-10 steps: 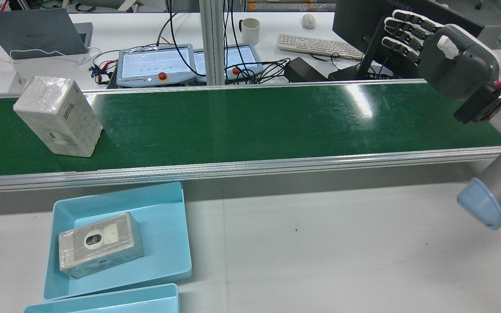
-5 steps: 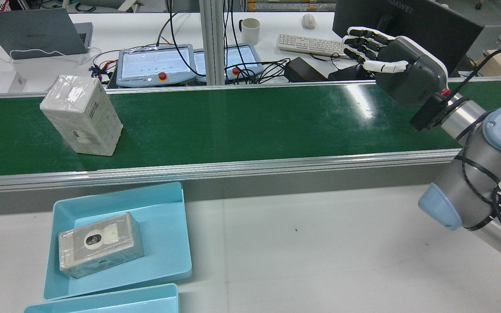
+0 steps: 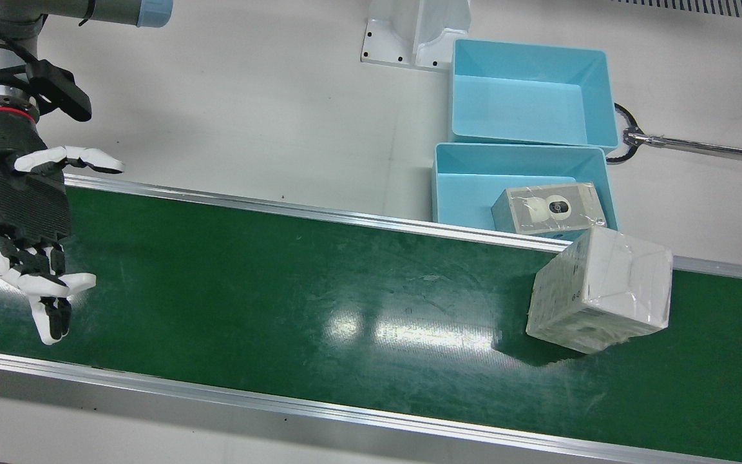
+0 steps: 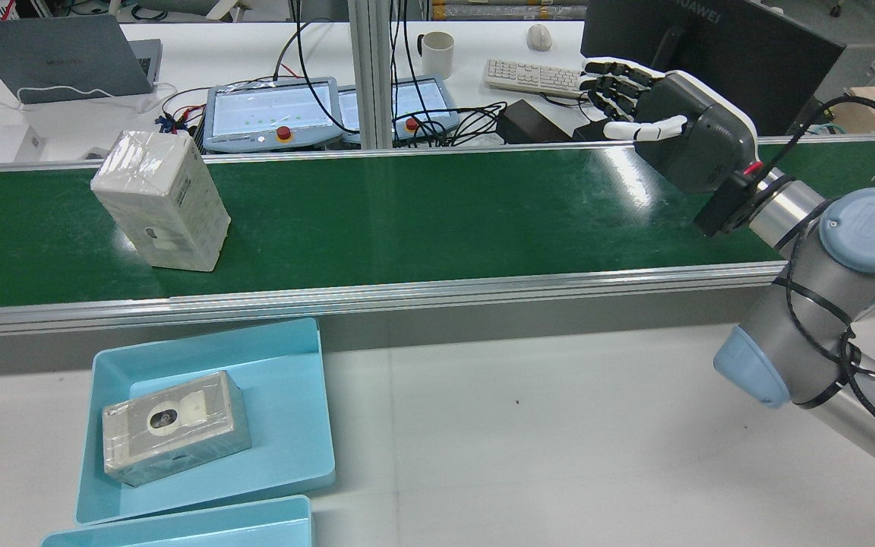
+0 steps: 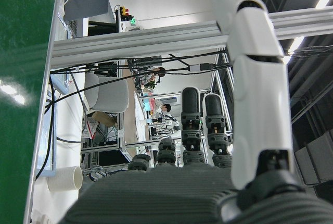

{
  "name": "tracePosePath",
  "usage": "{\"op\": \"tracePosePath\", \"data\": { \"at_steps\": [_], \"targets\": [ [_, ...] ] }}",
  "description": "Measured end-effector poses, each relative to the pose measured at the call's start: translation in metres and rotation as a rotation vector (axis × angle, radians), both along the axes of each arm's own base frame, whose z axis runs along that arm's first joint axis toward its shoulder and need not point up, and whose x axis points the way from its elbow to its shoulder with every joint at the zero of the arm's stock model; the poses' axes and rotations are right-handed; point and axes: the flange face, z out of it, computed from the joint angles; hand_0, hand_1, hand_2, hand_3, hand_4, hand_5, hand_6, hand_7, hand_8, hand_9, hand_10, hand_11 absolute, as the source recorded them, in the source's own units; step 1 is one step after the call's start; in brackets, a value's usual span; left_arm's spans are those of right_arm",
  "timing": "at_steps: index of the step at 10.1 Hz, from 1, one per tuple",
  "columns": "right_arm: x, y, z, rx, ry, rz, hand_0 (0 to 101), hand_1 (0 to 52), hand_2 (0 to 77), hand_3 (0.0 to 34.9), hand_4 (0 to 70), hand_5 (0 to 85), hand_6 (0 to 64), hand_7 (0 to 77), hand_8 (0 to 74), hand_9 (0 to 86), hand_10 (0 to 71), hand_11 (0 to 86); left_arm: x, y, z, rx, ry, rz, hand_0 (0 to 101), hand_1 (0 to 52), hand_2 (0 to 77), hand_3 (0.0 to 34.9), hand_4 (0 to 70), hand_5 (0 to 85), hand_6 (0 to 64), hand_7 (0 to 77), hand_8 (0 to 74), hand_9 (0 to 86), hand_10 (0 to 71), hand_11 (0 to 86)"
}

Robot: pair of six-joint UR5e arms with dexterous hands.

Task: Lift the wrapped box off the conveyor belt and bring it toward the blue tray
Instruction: 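Move the open right hand along the belt toward the wrapped white box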

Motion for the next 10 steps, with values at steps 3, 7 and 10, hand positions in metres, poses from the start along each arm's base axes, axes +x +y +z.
{"op": "tracePosePath", "data": {
  "at_steps": [3,7,10],
  "targets": [
    [-0.002,0.010,-0.007,-0.017,0.028,-0.007,51,19.6,19.1,6.8,9.3,19.6,5.5,22.4,0.0,4.9,0.0,2.2,0.000,0.000,0.000,0.000,0.000,0.000,0,0.0,1.1,0.0,0.0,1.1,0.0,0.5,0.5,0.0,0.5,0.5],
    [-0.004,0.015,-0.012,-0.011,0.028,-0.017,50,17.5,13.6,8.6,5.4,13.6,1.1,15.8,0.0,2.2,0.0,1.6,0.000,0.000,0.000,0.000,0.000,0.000,0,0.0,1.1,0.0,0.0,1.1,0.0,0.5,0.5,0.0,0.5,0.0],
    [-0.011,0.017,-0.013,0.000,0.017,-0.030,48,16.4,12.0,2.2,5.4,13.6,1.6,13.1,0.0,2.2,0.0,1.6,0.000,0.000,0.000,0.000,0.000,0.000,0,0.0,1.1,0.0,0.0,1.1,0.0,0.5,0.5,0.0,0.5,0.0]
  ]
}}
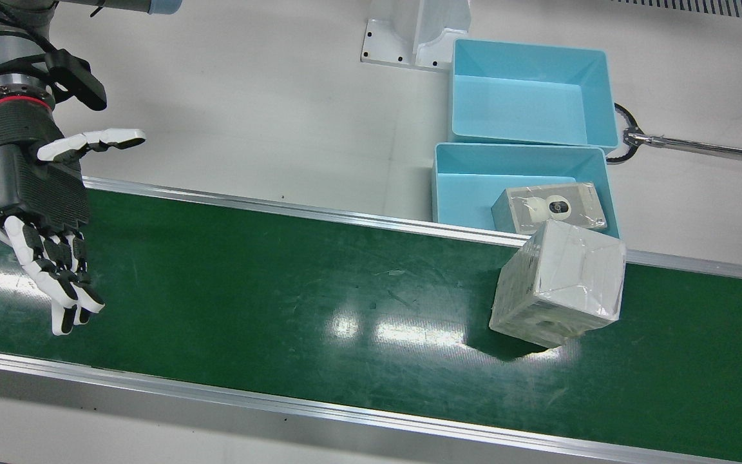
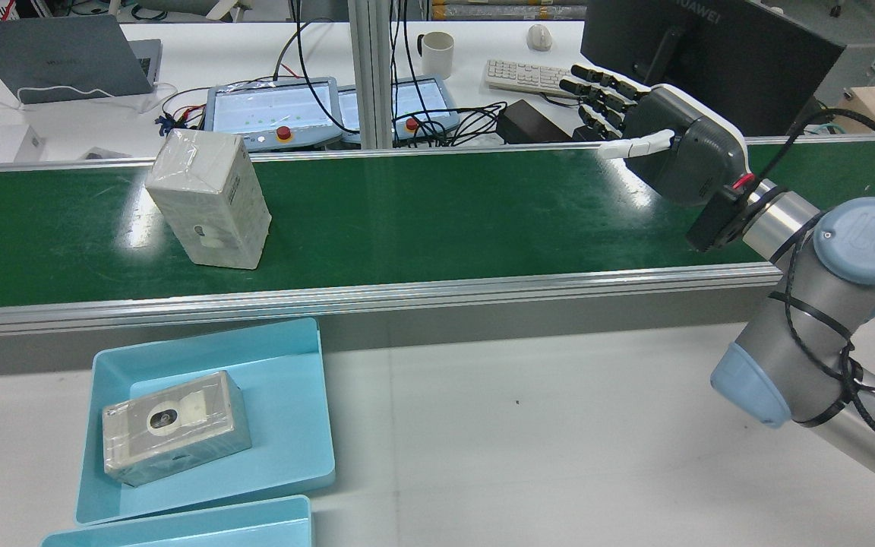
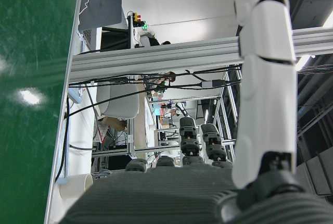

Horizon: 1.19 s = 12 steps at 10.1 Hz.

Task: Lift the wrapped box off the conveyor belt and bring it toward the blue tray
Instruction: 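Move the open right hand along the belt toward the wrapped white box, then bring the right hand beside the wrapped white box on the belt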

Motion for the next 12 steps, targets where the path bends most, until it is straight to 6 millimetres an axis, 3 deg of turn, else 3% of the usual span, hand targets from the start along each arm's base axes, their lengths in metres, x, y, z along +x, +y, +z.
{"op": "tracePosePath", "data": {
  "at_steps": [7,10,12],
  "targets": [
    [-0.018,0.006,0.004,0.001,-0.003,-0.037,48,16.4,14.2,4.2,6.0,15.3,1.6,15.3,0.0,3.8,0.0,1.6,0.000,0.000,0.000,0.000,0.000,0.000,0,0.0,1.1,0.0,0.0,1.1,0.0,0.5,0.5,0.0,0.5,0.0],
    [-0.020,0.004,0.002,0.018,-0.017,-0.038,48,15.3,12.5,4.0,3.3,13.6,0.0,11.4,0.0,2.2,0.0,1.6,0.000,0.000,0.000,0.000,0.000,0.000,0,0.0,1.1,0.0,0.0,1.1,0.0,0.5,0.5,0.0,0.0,0.0],
    [-0.020,0.004,0.002,0.020,-0.018,-0.038,48,15.3,12.5,2.8,4.4,14.7,1.1,13.1,0.0,2.2,0.0,1.6,0.000,0.000,0.000,0.000,0.000,0.000,0,0.0,0.5,0.0,0.0,1.1,0.0,0.5,0.5,0.0,0.5,0.0]
  ]
}}
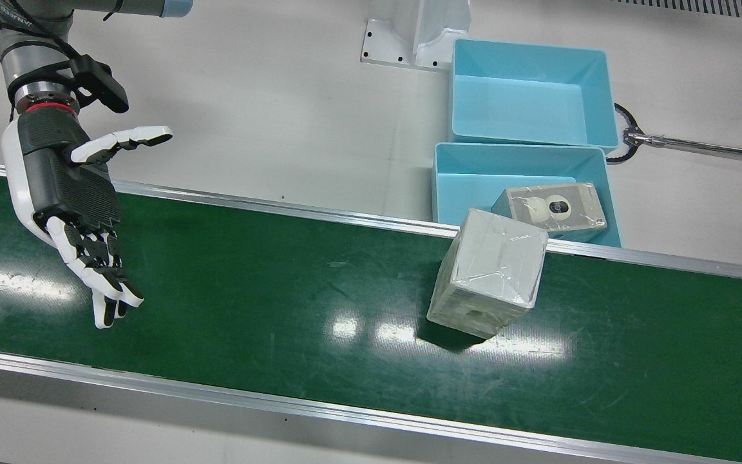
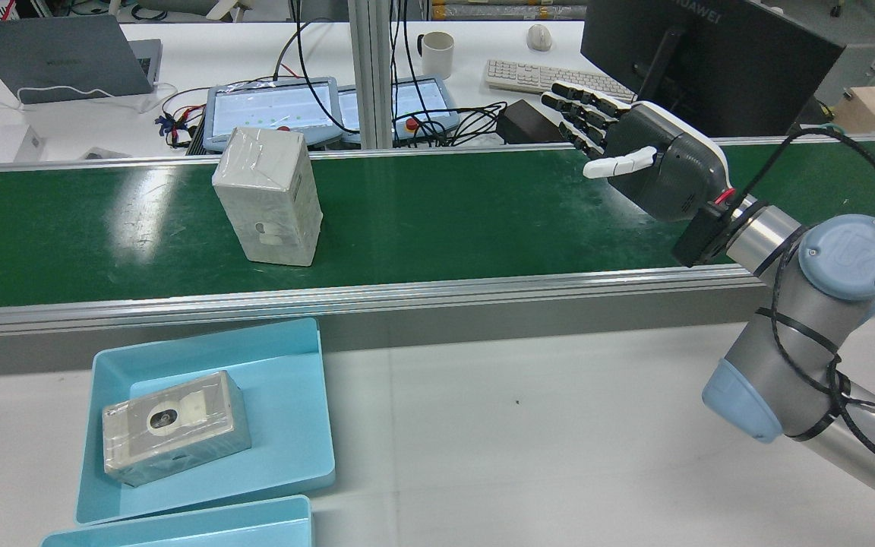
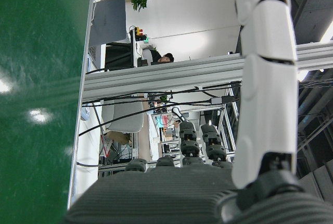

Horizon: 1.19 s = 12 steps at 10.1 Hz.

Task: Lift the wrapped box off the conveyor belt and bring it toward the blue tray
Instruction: 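Bring the right hand beside the wrapped white box on the belt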

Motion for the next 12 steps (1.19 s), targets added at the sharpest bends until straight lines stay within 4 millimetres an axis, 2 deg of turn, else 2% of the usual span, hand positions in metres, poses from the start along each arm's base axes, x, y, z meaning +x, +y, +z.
{"op": "tracePosePath", "data": {
  "at_steps": [1,6,12],
  "targets": [
    [0.0000,0.0000,-0.0001,0.000,0.000,0.000,48,15.3,13.6,2.9,6.0,15.8,2.7,15.3,0.0,2.2,0.0,1.6,0.0000,0.0000,0.0000,0.000,0.000,0.000,0,0.0,0.5,0.0,0.0,1.1,0.0,0.5,0.5,0.0,0.5,0.0],
    [0.0033,0.0007,-0.0020,0.003,-0.005,0.002,48,15.3,13.6,2.8,6.0,15.8,2.7,15.3,0.0,3.8,0.0,1.6,0.0000,0.0000,0.0000,0.000,0.000,0.000,0,0.0,1.1,0.0,0.0,1.1,0.0,0.5,0.5,0.0,0.5,0.0],
    [0.0072,0.0036,0.0059,-0.009,-0.002,0.004,48,15.3,14.2,2.9,8.7,15.3,3.3,16.4,0.0,3.8,0.0,1.6,0.0000,0.0000,0.0000,0.000,0.000,0.000,0,0.0,1.1,0.0,0.0,1.1,0.0,0.5,0.5,0.0,0.5,0.5]
  ]
}}
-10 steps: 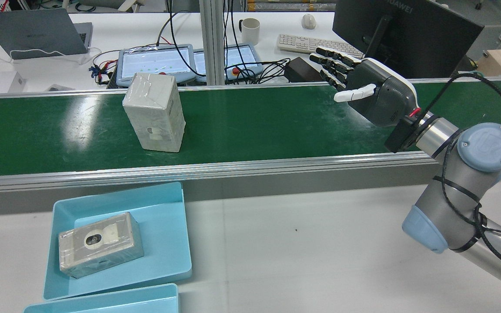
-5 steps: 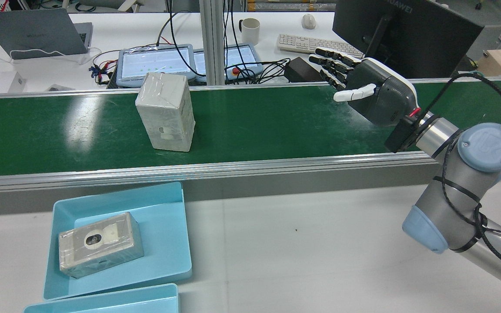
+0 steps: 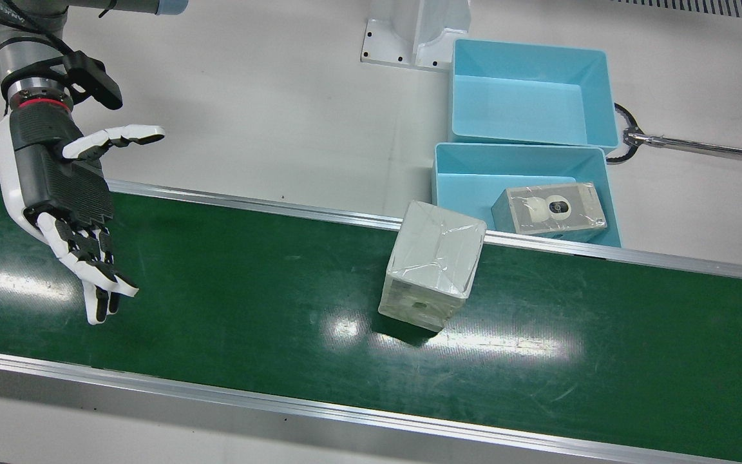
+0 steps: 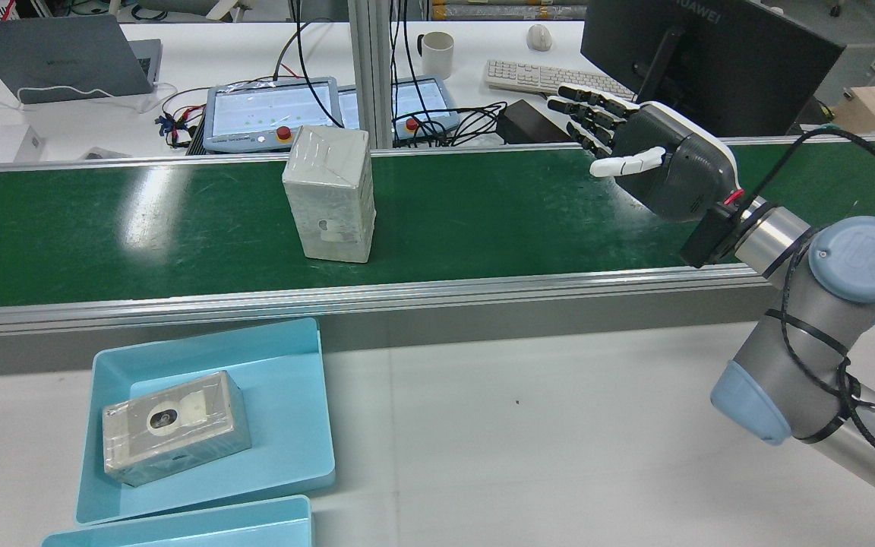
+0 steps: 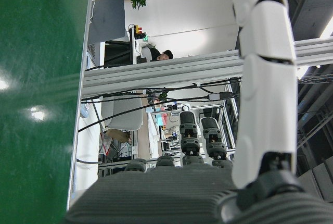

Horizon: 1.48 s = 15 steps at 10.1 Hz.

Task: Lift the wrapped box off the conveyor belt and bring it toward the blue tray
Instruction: 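Bring the right hand beside the wrapped white box on the belt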

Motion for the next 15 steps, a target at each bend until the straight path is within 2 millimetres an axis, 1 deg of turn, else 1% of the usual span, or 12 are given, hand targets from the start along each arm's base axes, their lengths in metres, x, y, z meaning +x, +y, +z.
{"op": "tracePosePath", "data": {
  "at_steps": [1,2,5,6,7,8,9,11,12,14,15],
  "targets": [
    [0.000,0.000,0.000,0.000,0.000,0.000,48,15.3,14.2,3.5,9.3,15.8,3.3,16.4,0.0,3.8,0.0,1.6,0.000,0.000,0.000,0.000,0.000,0.000,0,0.0,1.1,0.0,0.0,1.1,0.0,0.5,0.5,0.0,0.5,0.5],
    [0.000,0.000,0.001,-0.001,0.000,0.000,48,15.8,14.7,2.1,8.7,15.8,3.3,17.5,0.0,3.8,0.0,1.6,0.000,0.000,0.000,0.000,0.000,0.000,0,0.0,1.1,0.0,0.0,1.1,0.0,0.5,0.5,0.0,0.5,0.0],
    [0.005,0.000,-0.005,0.009,-0.010,0.006,48,15.3,14.2,2.0,9.8,15.8,3.3,17.5,0.0,3.8,0.0,1.6,0.000,0.000,0.000,0.000,0.000,0.000,0,0.0,1.1,0.0,0.0,1.1,0.0,0.5,0.5,0.0,0.5,0.0],
    [0.010,0.000,-0.010,0.017,-0.016,0.011,51,22.4,19.6,1.0,10.9,16.9,3.8,17.5,0.0,3.8,0.0,1.6,0.000,0.000,0.000,0.000,0.000,0.000,0,0.0,1.1,0.0,0.0,1.1,0.0,0.5,0.5,0.0,0.0,0.5],
    [0.016,0.001,-0.016,0.028,-0.022,0.018,51,22.4,19.6,1.0,10.9,16.9,3.8,17.5,0.0,3.8,0.0,1.6,0.000,0.000,0.000,0.000,0.000,0.000,0,0.0,1.1,0.0,0.0,1.1,0.0,0.5,0.5,0.0,0.5,0.0],
    [0.020,0.002,-0.020,0.034,-0.023,0.023,52,20.7,20.2,1.0,11.5,16.9,3.8,18.5,0.0,3.8,0.0,1.6,0.000,0.000,0.000,0.000,0.000,0.000,0,0.0,1.1,0.0,0.0,1.1,0.0,0.5,0.5,0.0,0.5,0.0],
    [0.019,0.003,-0.020,0.034,-0.017,0.023,52,20.7,21.8,0.9,15.8,18.0,6.5,21.3,0.0,4.9,0.0,1.6,0.000,0.000,0.000,0.000,0.000,0.000,0,0.0,1.1,0.0,0.0,1.1,0.0,0.5,0.5,0.0,0.5,0.0],
    [0.013,0.002,-0.015,0.027,0.001,0.020,52,20.7,21.8,0.9,16.4,18.5,6.0,22.4,0.5,4.9,0.0,1.6,0.000,0.000,0.000,0.000,0.000,0.000,0,0.0,1.1,0.0,0.0,1.1,0.0,0.5,0.5,0.0,0.5,0.0],
    [0.011,0.001,-0.012,0.022,0.008,0.019,51,19.1,20.2,1.0,13.1,19.1,6.0,22.9,0.5,4.9,0.0,1.6,0.000,0.000,0.000,0.000,0.000,0.000,0,0.0,1.1,0.0,0.0,1.1,0.0,0.5,0.5,0.0,0.5,0.5],
    [0.010,0.000,-0.008,0.013,0.017,0.018,51,19.1,20.2,1.2,12.0,19.1,6.0,21.8,0.5,4.9,0.0,1.6,0.000,0.000,0.000,0.000,0.000,0.000,0,0.0,0.5,0.0,0.0,1.1,0.0,0.5,0.5,0.0,0.5,0.5],
    [0.010,0.001,-0.007,0.009,0.021,0.018,48,15.3,16.4,2.9,12.0,19.1,6.0,21.8,0.5,4.9,0.0,1.6,0.000,0.000,0.000,0.000,0.000,0.000,0,0.0,0.5,0.0,0.0,1.1,0.0,0.5,0.5,0.0,0.5,0.0]
  ]
}}
